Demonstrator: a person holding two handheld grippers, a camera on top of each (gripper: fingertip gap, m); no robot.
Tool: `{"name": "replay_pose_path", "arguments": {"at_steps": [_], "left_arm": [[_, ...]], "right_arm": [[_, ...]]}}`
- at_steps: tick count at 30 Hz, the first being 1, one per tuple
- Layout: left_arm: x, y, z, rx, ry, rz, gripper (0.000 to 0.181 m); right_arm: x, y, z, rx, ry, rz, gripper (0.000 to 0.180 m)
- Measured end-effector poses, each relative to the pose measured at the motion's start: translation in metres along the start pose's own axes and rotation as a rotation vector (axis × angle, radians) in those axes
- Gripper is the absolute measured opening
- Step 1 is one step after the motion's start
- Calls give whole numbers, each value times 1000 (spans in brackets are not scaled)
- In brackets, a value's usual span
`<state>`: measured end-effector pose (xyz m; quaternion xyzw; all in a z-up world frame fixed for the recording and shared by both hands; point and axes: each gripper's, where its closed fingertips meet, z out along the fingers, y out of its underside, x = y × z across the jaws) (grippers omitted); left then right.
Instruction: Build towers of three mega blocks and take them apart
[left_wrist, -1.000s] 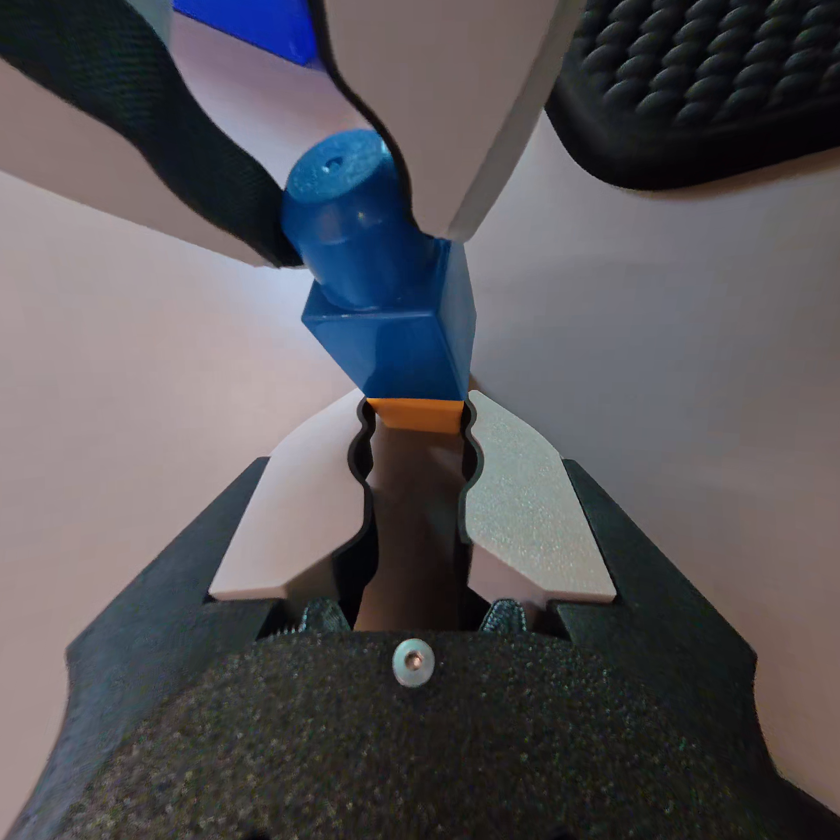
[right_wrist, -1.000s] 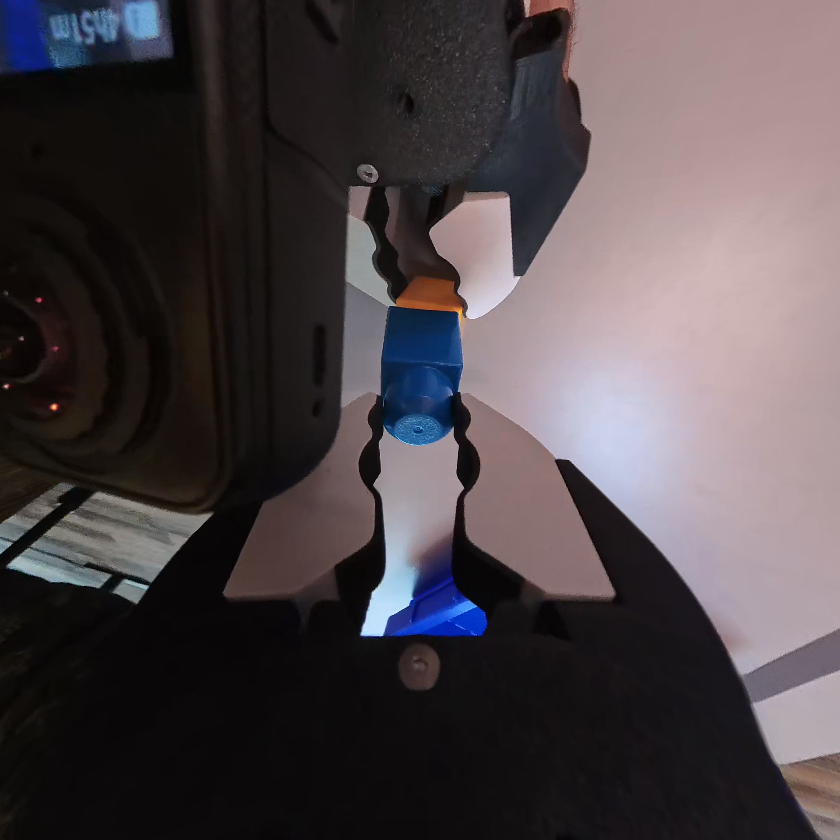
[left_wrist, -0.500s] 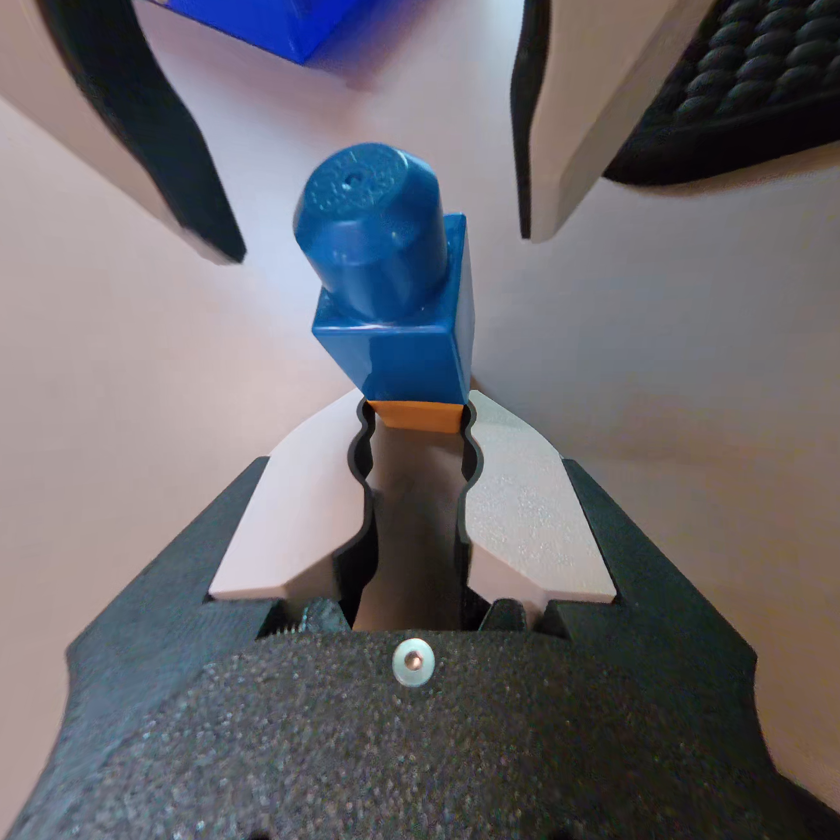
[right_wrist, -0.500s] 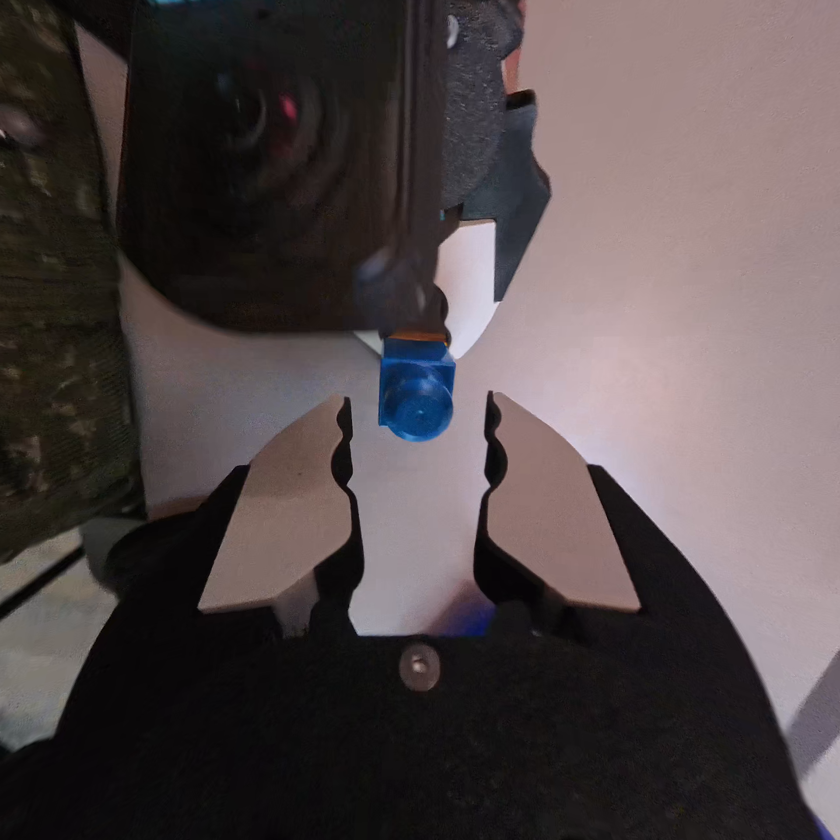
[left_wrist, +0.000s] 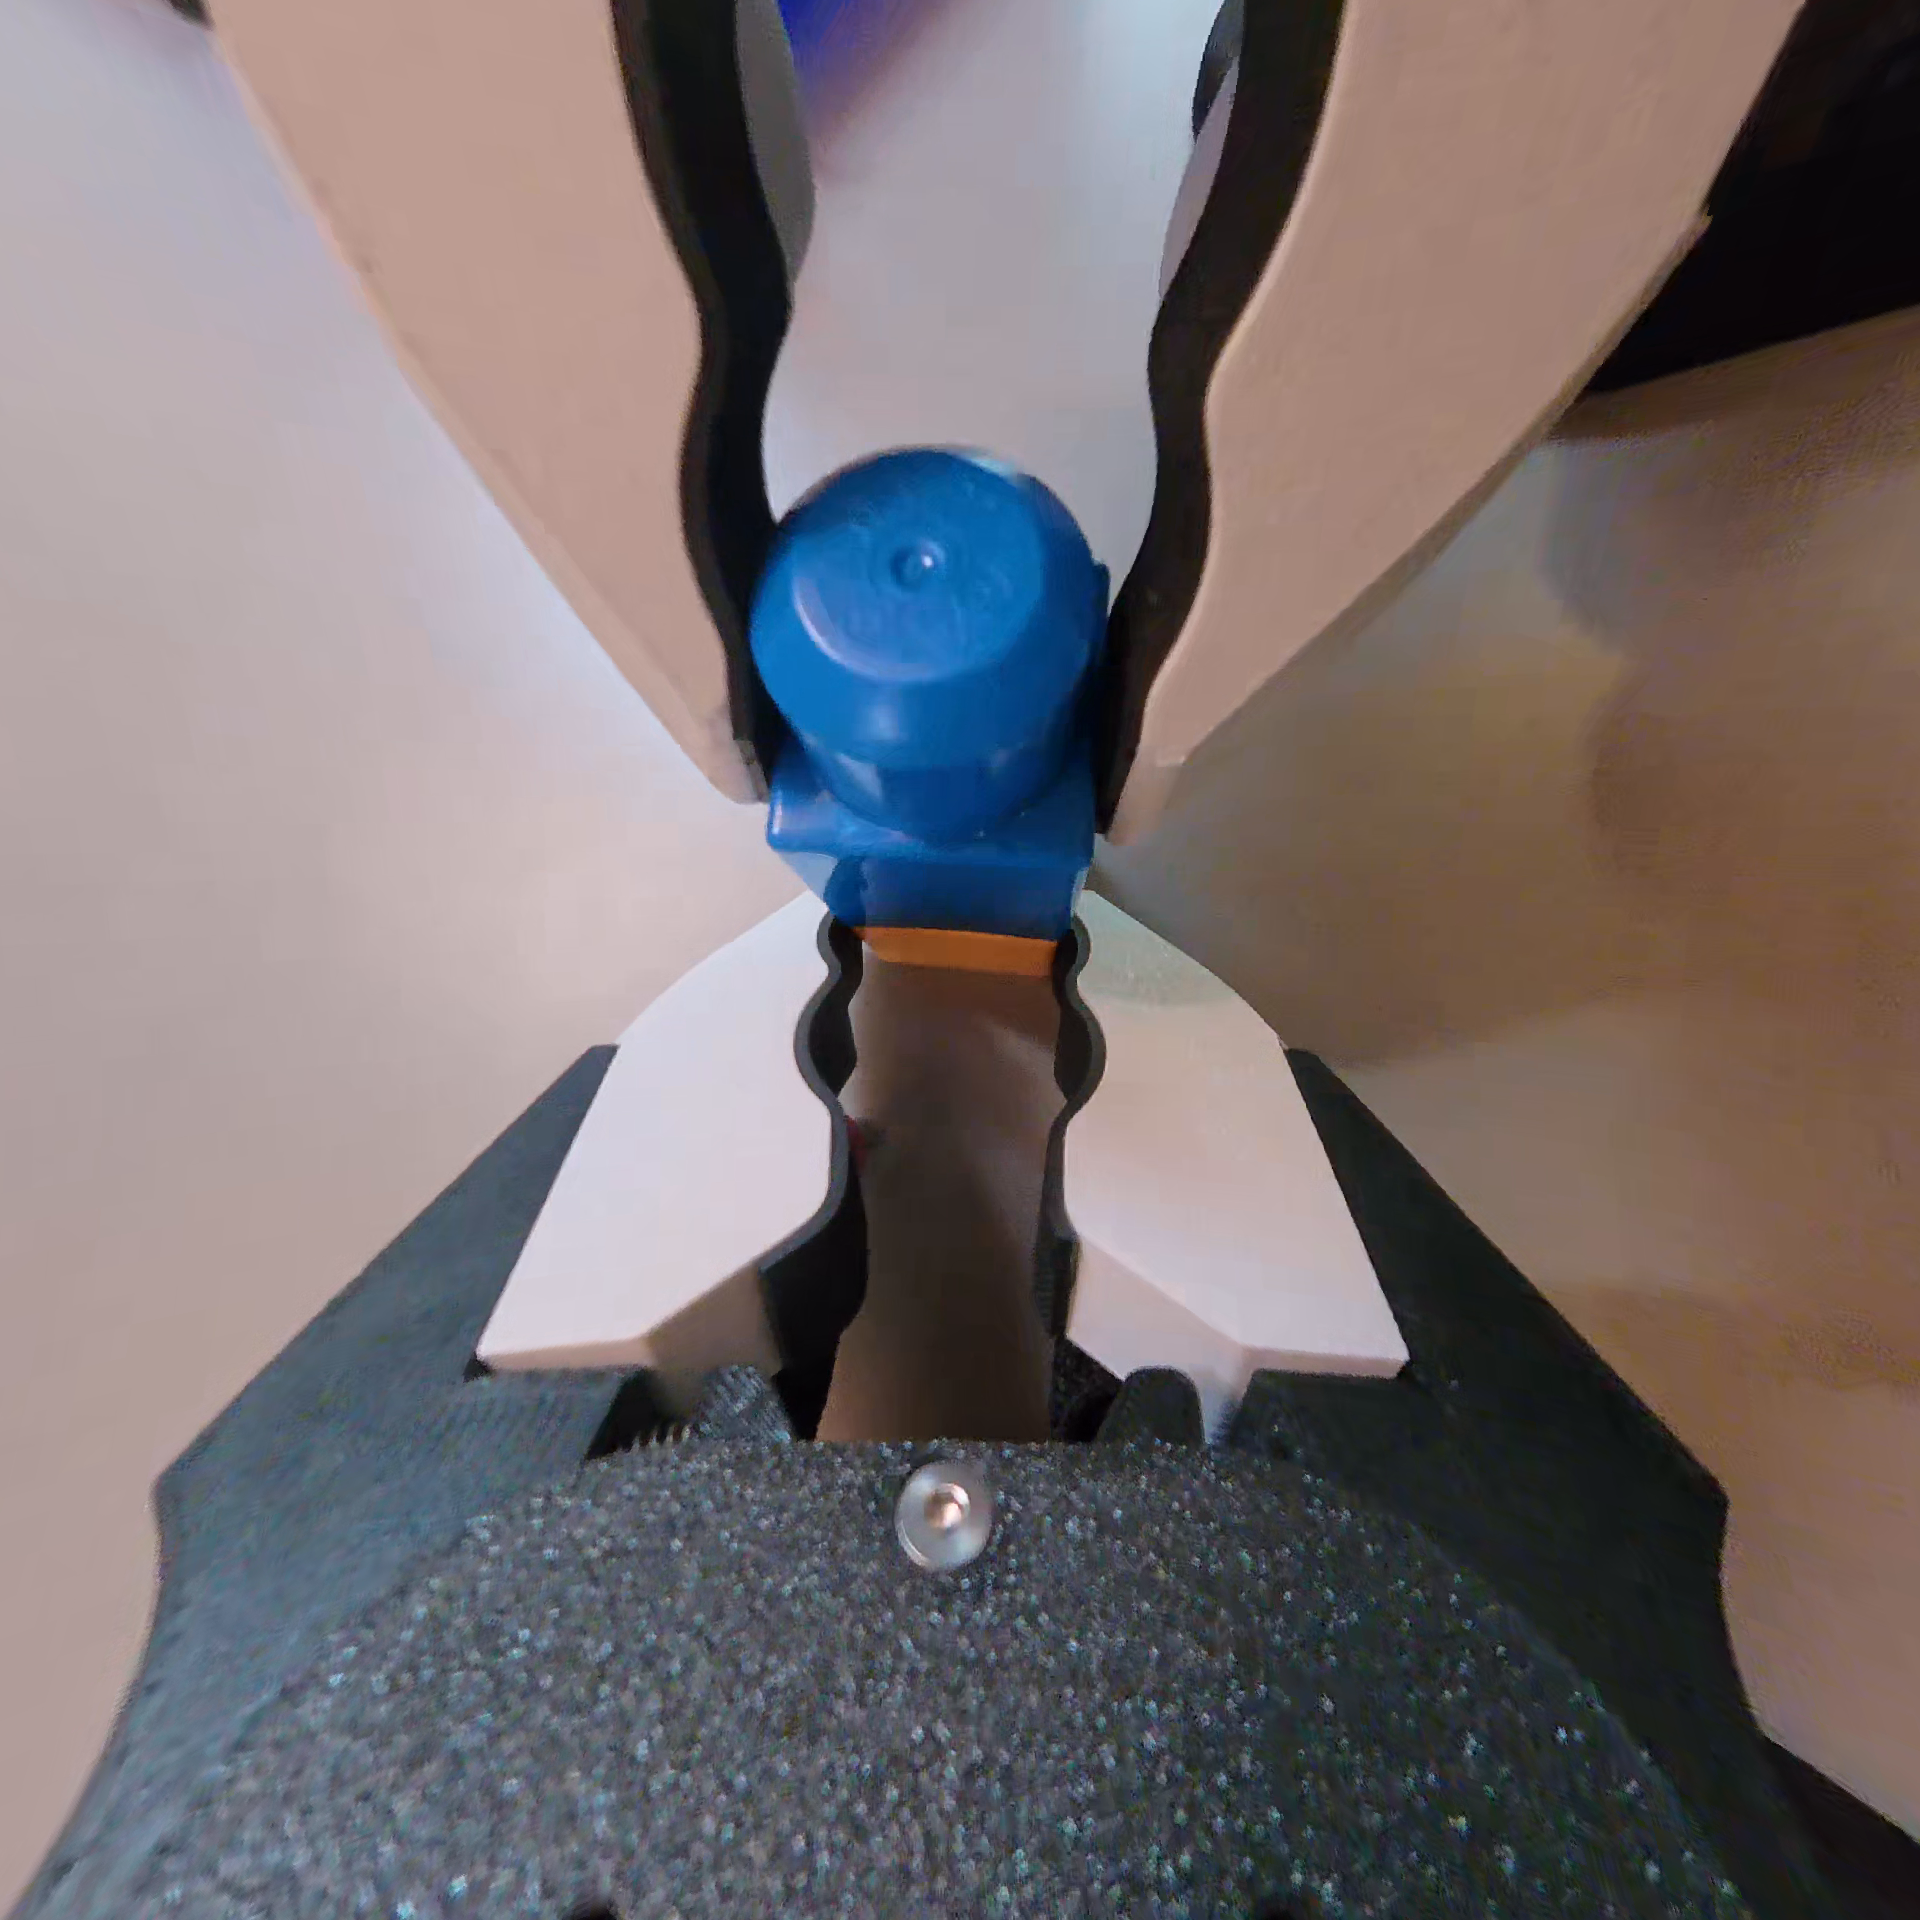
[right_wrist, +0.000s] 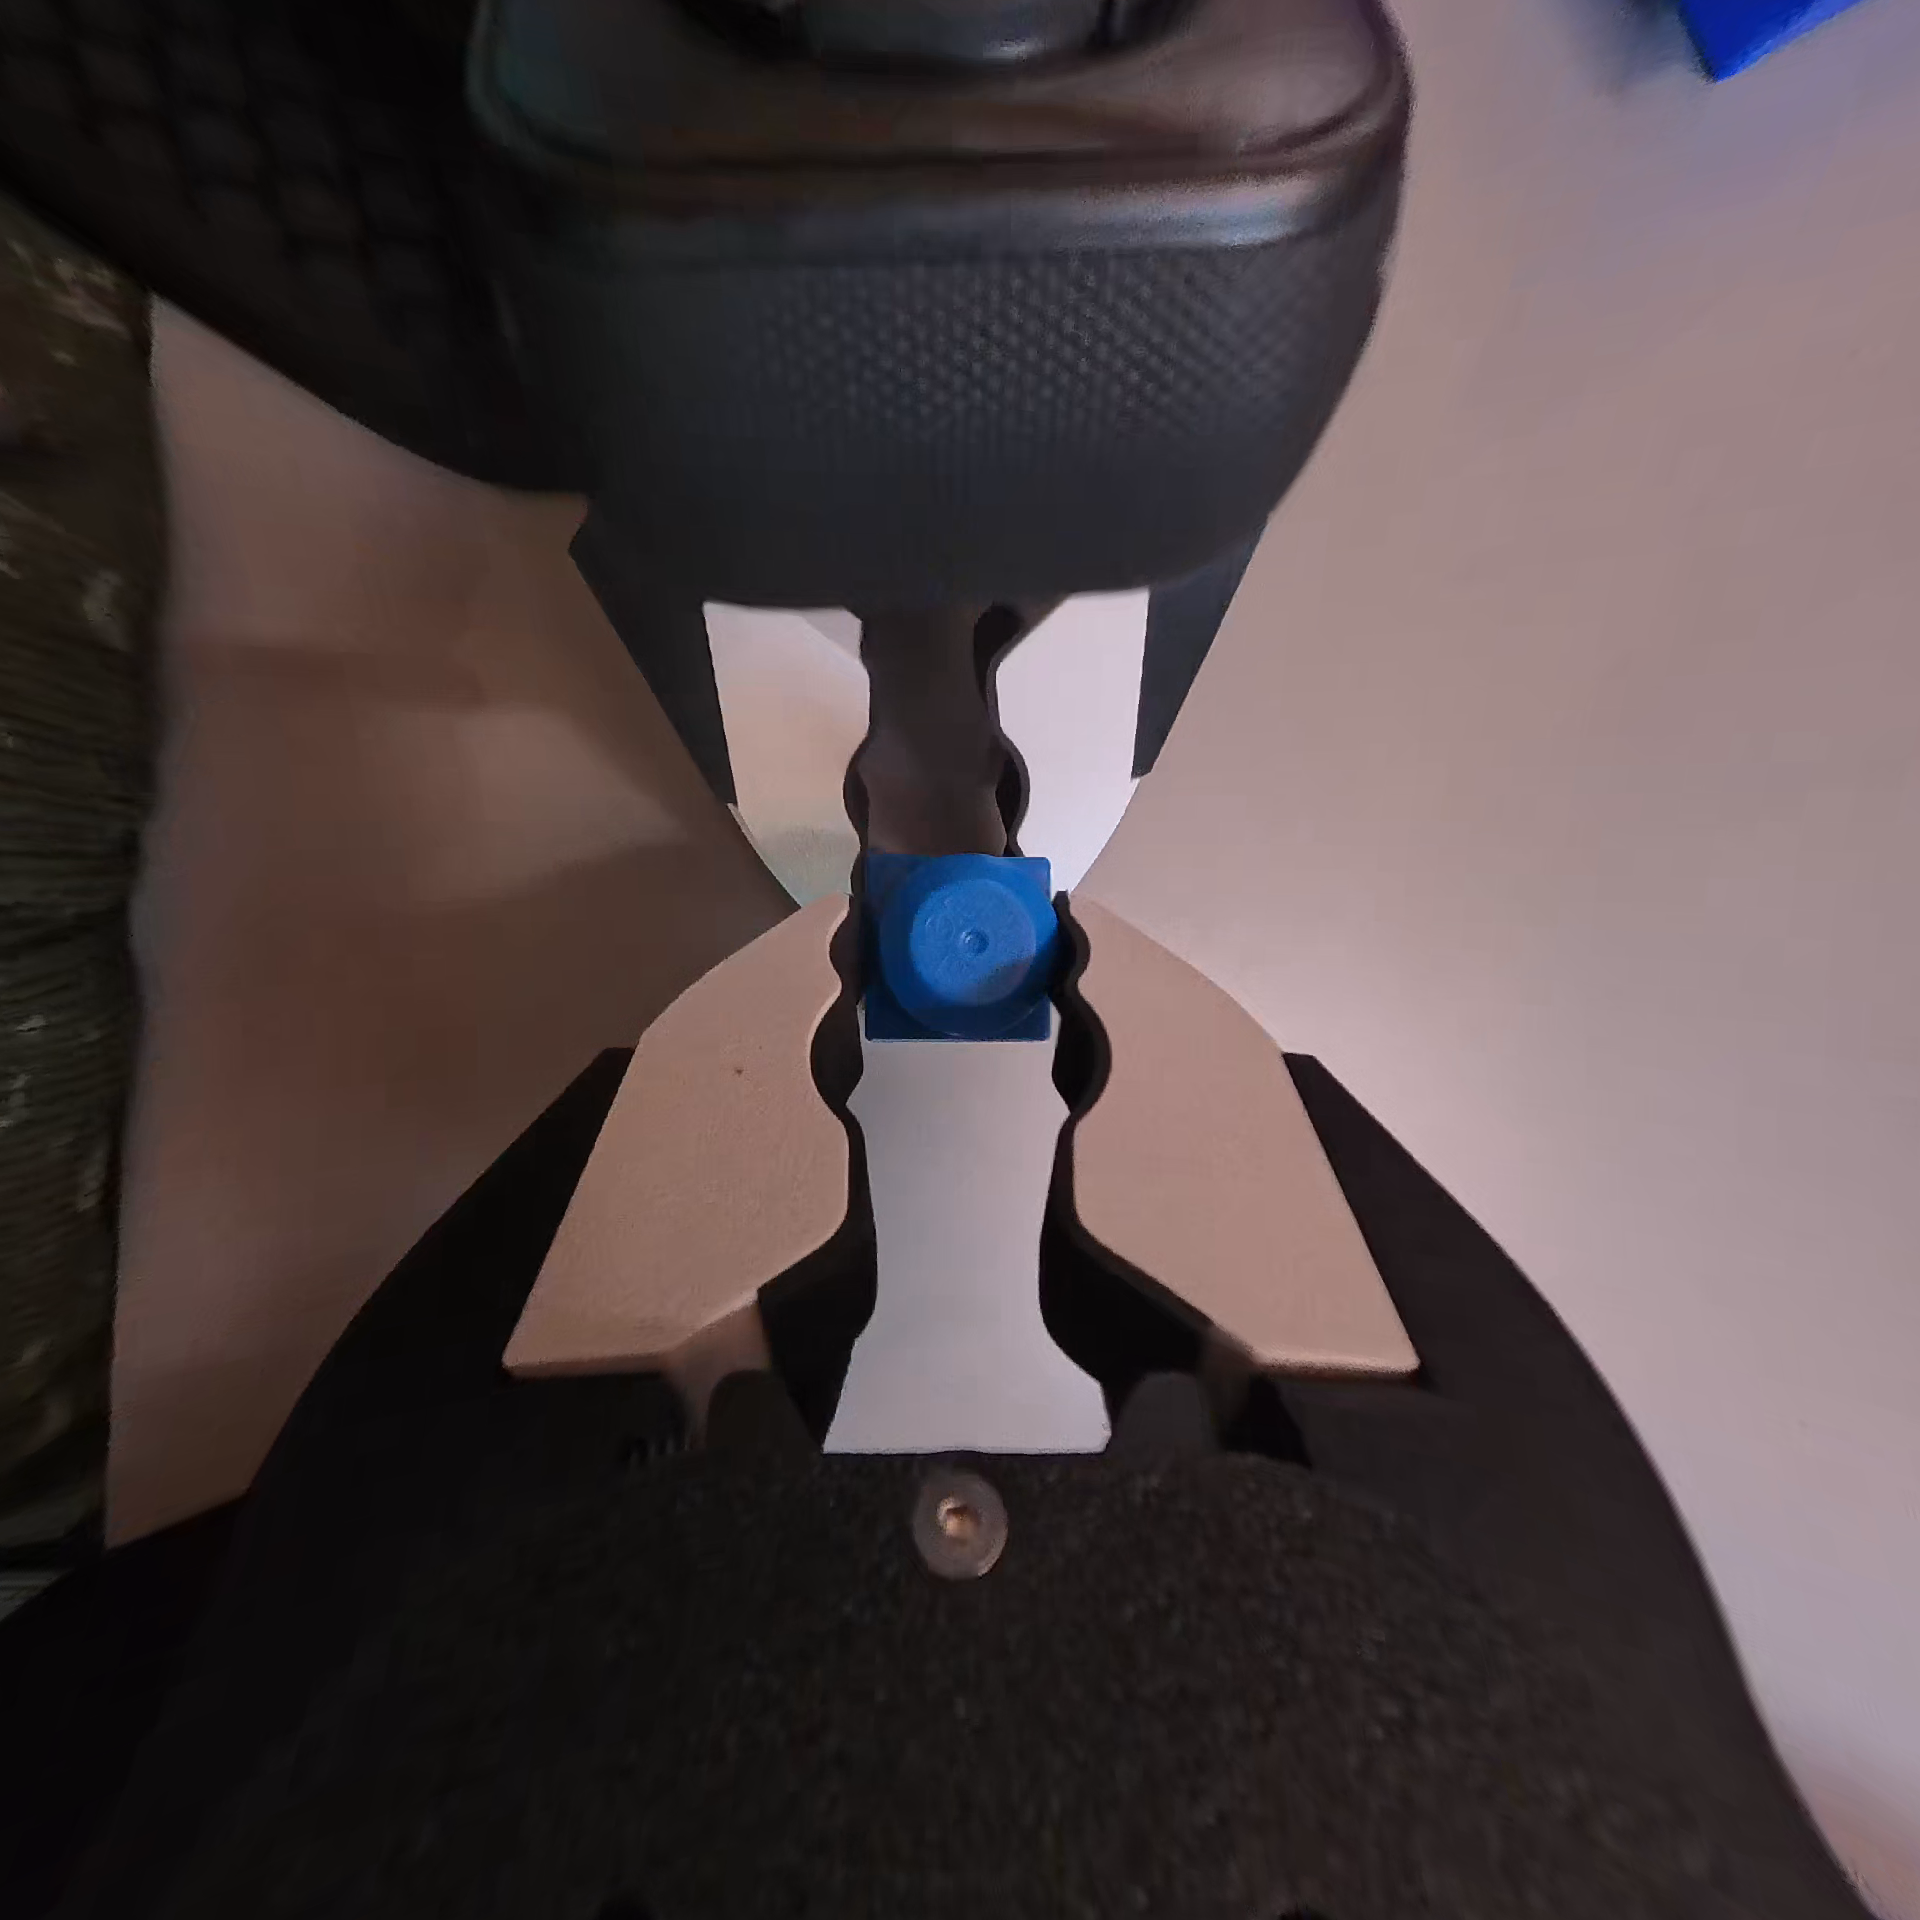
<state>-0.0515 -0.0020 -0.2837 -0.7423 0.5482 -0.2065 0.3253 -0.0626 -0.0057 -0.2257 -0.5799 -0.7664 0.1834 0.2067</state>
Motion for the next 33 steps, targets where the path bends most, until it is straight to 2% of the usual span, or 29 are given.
{"name": "replay_pose_path", "arguments": {"at_steps": [9,16,17,20,23,27,30,33], "left_arm": [[1,0,0,-7,-19,-4,36],[2,0,-2,3,-16,-3,36],[1,0,-4,12,-23,2,38],[1,-9,-22,69,-4,-13,58],[-28,-17,-65,162,-122,-24,58],[-116,-1,-166,208,-467,-179,43],[-194,49,-251,35,-774,-262,39],[-256,115,-309,-186,-895,-406,41]], "right_arm": [[0,1,-1,118,65,117,34],[-1,-2,-1,195,70,87,35],[-1,-3,-1,209,72,81,35],[1,-4,-2,256,77,87,34],[5,1,-6,256,102,86,35],[5,1,-11,257,100,94,35],[5,3,-8,240,93,95,35],[4,5,-3,223,94,93,36]]}}
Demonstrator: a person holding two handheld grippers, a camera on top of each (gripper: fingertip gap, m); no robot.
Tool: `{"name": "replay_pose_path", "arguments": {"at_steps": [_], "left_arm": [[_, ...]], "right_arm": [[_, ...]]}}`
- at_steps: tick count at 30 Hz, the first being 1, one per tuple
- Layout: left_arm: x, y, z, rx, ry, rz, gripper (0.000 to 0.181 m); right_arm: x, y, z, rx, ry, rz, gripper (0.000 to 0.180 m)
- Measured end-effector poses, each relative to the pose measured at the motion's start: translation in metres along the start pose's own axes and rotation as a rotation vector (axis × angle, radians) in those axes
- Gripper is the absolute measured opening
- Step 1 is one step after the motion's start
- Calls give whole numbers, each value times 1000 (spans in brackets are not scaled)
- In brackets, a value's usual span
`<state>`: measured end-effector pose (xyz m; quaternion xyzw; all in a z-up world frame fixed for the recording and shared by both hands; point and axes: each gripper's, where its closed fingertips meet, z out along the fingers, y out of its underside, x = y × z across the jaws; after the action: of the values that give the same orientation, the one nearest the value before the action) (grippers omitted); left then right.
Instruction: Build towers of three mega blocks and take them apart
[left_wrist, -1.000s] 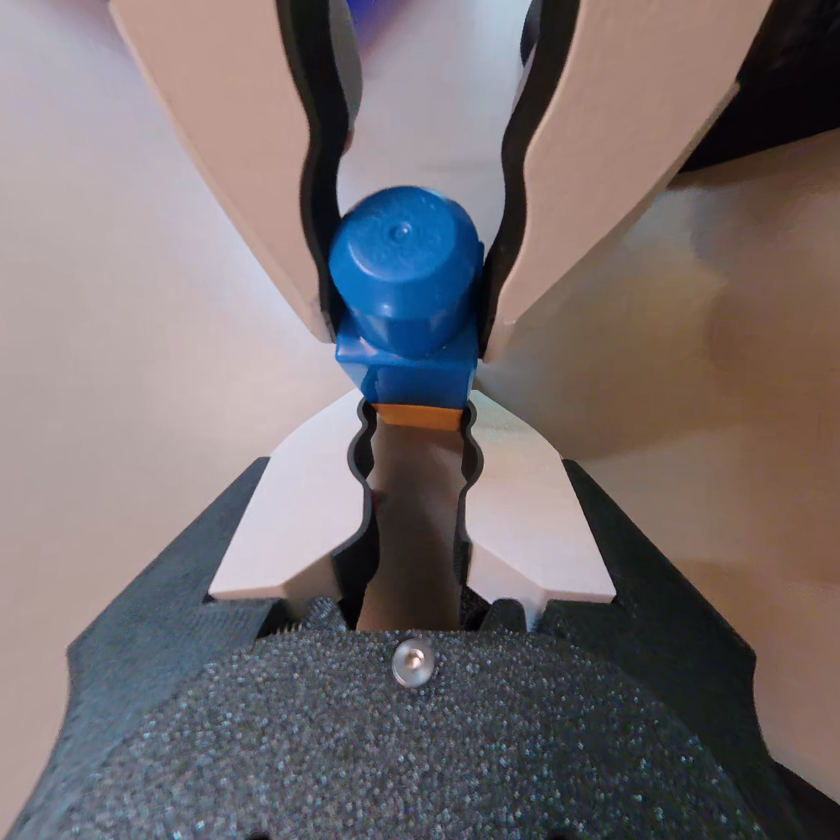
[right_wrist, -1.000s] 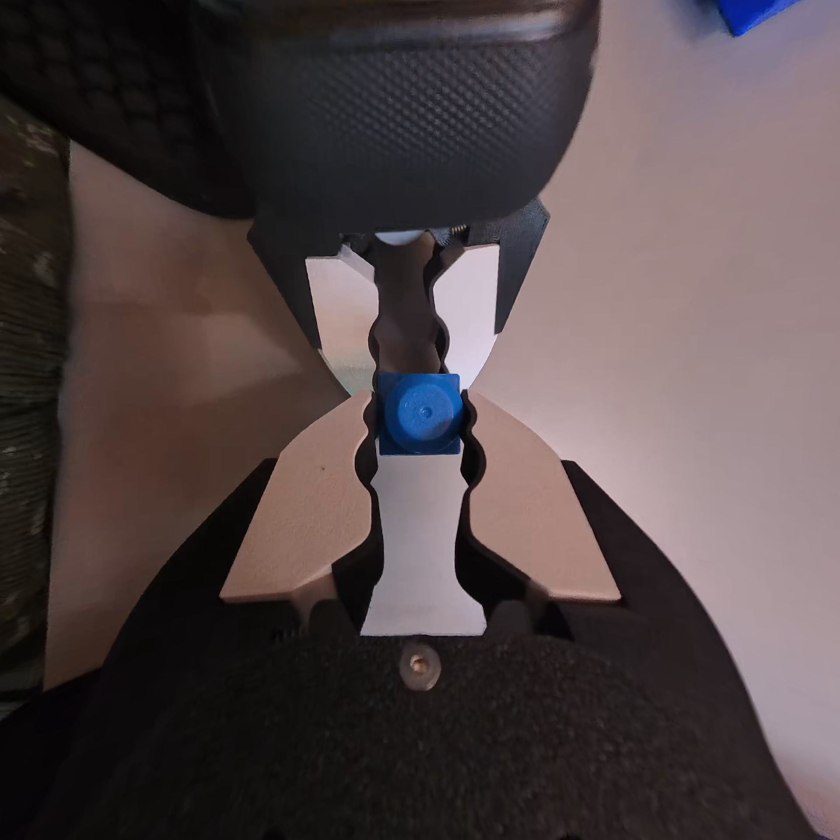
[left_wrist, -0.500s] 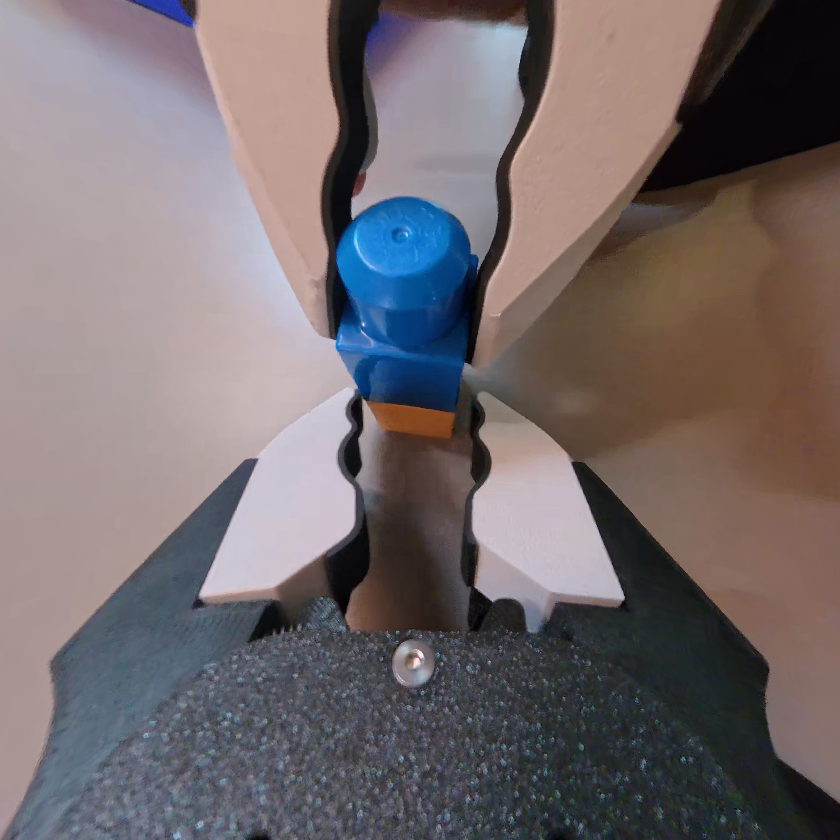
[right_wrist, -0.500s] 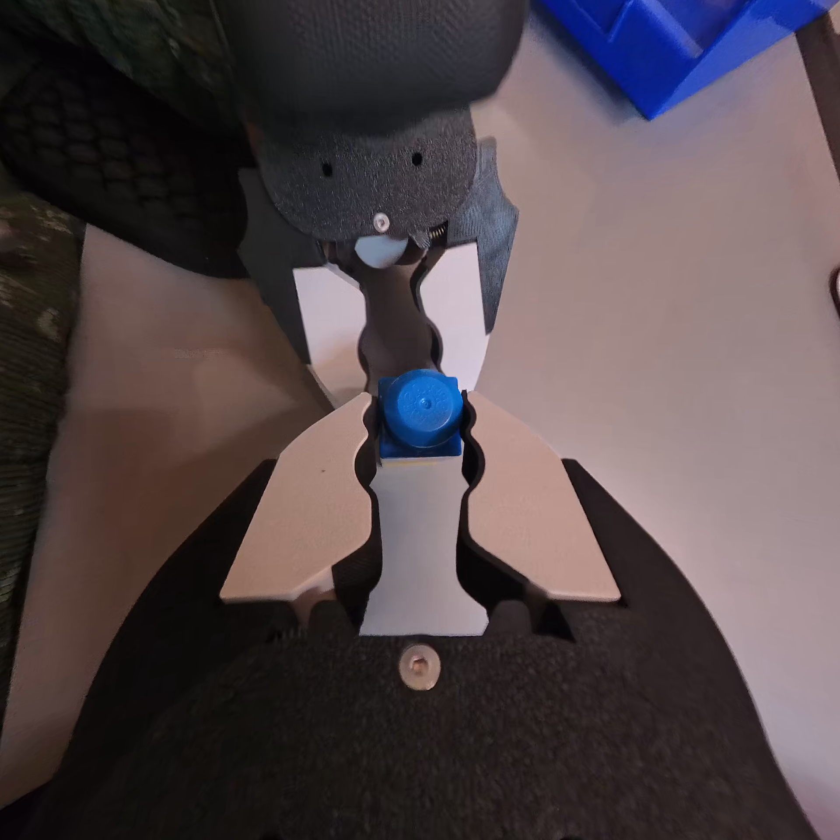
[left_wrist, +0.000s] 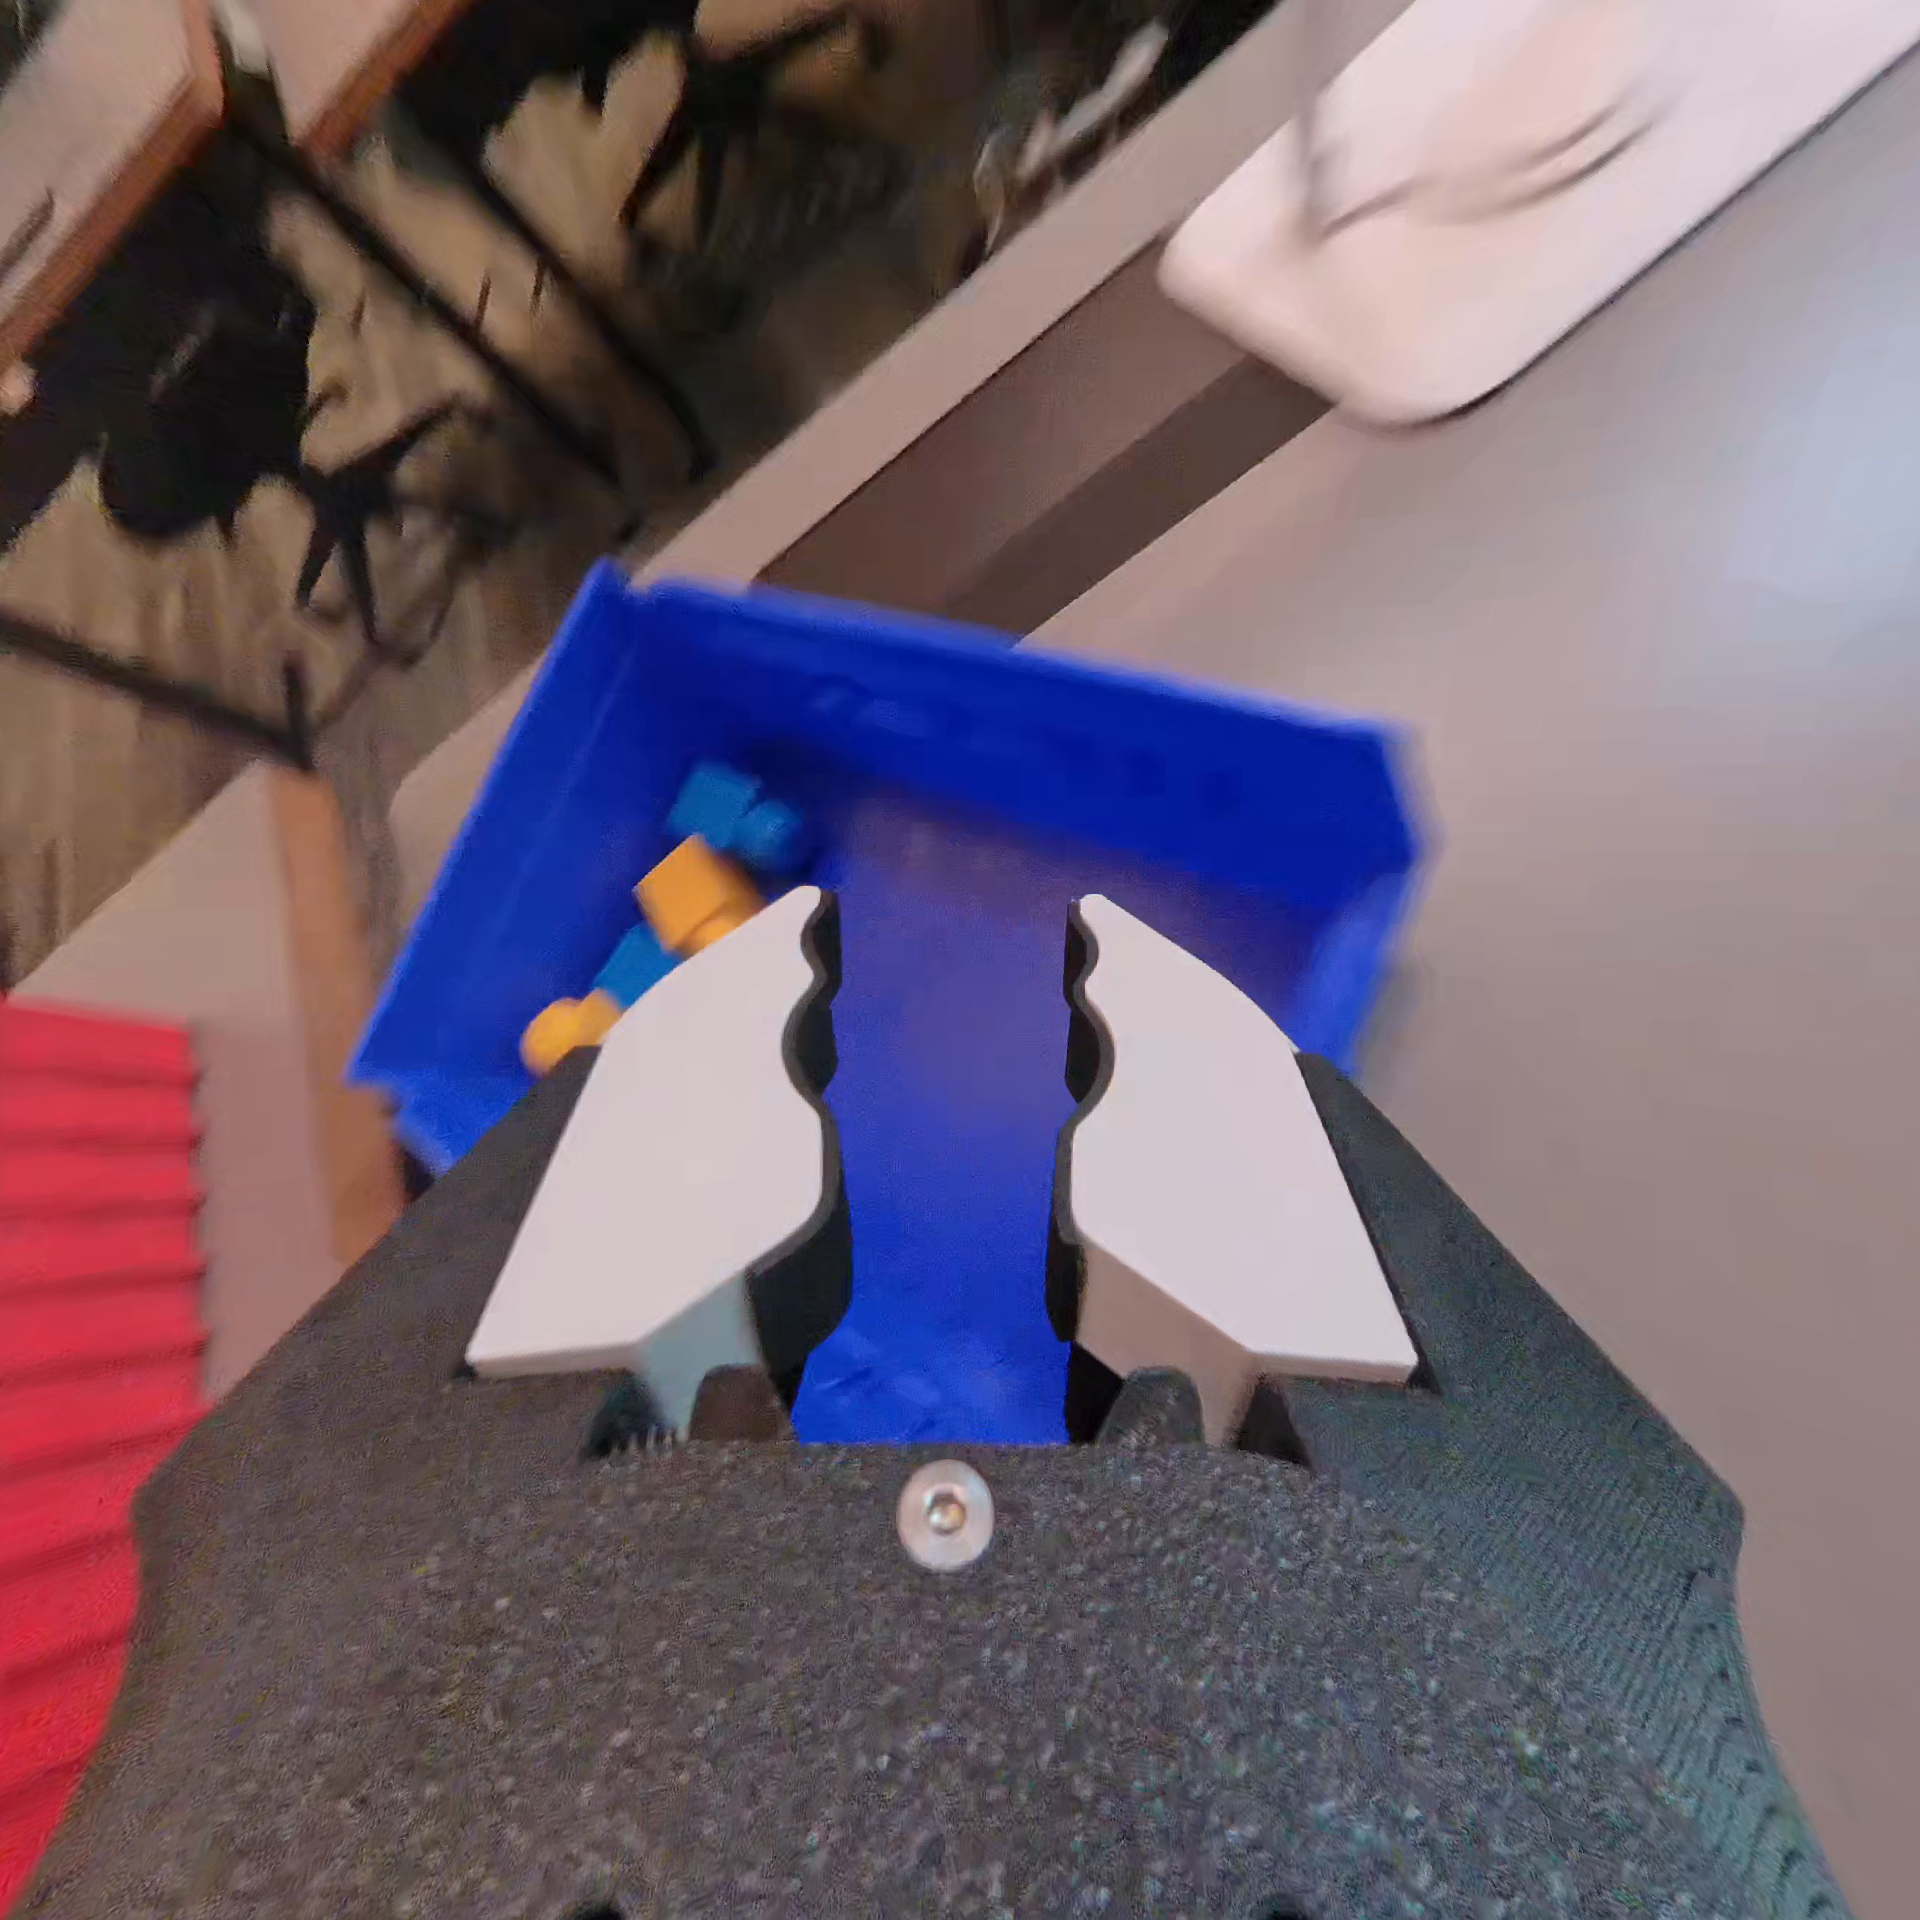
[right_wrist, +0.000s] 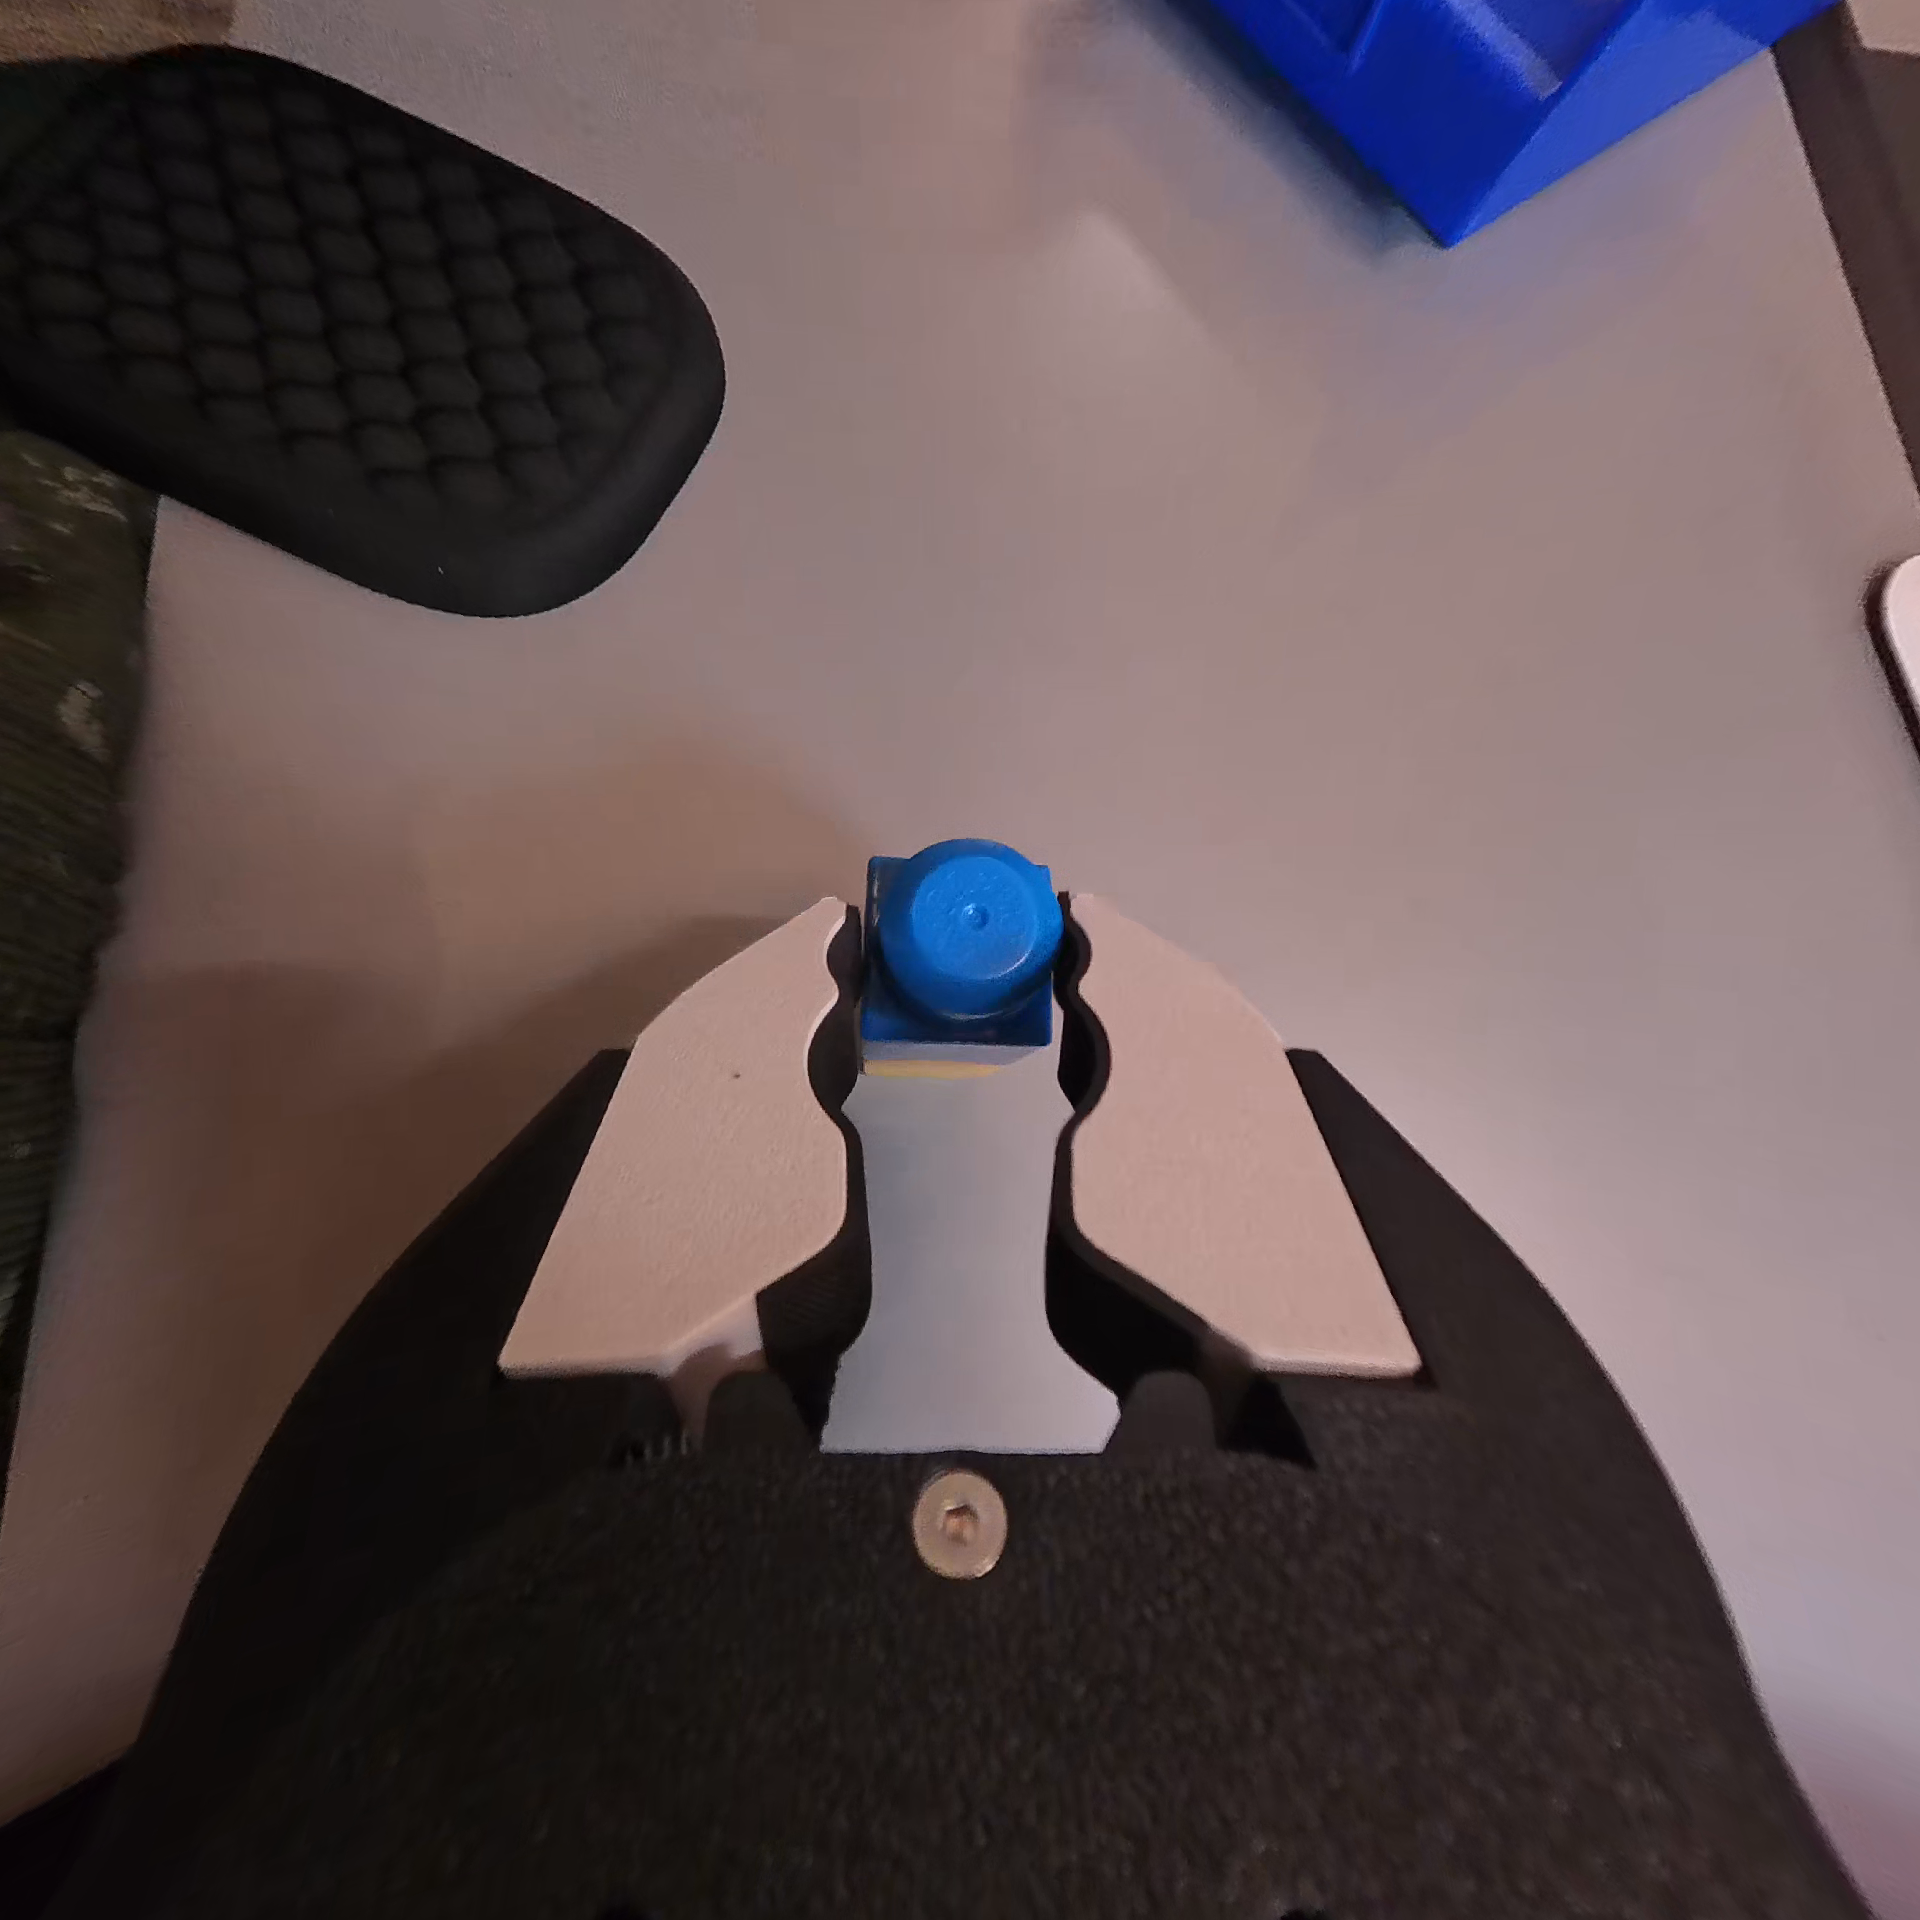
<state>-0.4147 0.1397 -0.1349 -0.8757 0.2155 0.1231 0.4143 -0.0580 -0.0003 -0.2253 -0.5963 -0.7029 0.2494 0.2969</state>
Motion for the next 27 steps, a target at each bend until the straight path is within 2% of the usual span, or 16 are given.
{"name": "replay_pose_path", "arguments": {"at_steps": [3,7,15,20,27], "left_arm": [[-66,41,31,-214,-77,-24,41],[-108,87,66,-431,-131,-2,43],[-147,114,109,-621,-251,0,42],[-154,123,123,-689,-219,-96,44],[-148,140,131,-848,-123,25,44]], "right_arm": [[-1,2,1,-5,6,-7,38],[1,-3,-4,55,6,18,46],[9,-15,-17,243,-18,115,49],[9,-14,-19,285,-56,151,49],[9,-11,-19,308,-91,182,48]]}}
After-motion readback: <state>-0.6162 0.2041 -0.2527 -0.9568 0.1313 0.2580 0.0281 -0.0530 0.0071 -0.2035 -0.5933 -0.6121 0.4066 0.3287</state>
